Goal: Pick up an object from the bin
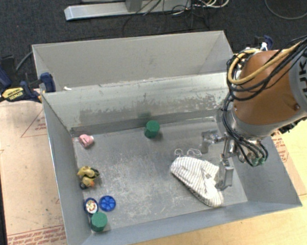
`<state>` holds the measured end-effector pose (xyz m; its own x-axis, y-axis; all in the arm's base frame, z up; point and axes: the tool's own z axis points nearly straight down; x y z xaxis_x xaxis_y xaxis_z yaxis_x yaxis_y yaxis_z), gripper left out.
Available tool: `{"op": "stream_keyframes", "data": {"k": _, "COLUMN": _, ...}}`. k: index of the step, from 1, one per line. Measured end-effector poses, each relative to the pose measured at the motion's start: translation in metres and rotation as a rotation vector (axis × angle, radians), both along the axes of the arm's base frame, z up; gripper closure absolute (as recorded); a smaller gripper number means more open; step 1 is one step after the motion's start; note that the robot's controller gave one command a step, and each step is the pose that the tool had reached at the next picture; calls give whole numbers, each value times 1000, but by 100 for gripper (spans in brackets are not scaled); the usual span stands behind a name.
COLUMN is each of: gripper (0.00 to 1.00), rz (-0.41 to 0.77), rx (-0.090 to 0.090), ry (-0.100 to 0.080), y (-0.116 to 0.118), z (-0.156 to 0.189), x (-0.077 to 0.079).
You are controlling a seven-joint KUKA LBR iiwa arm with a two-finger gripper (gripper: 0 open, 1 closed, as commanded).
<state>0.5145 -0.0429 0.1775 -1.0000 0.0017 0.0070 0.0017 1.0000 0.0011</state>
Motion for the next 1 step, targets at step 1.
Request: {"op": "stream_keyframes", "data": {"k": 1, "gripper": 0, "rz": 2, "rx": -1, "ry": -8, "y": 0, "z": 4, "x": 2}}
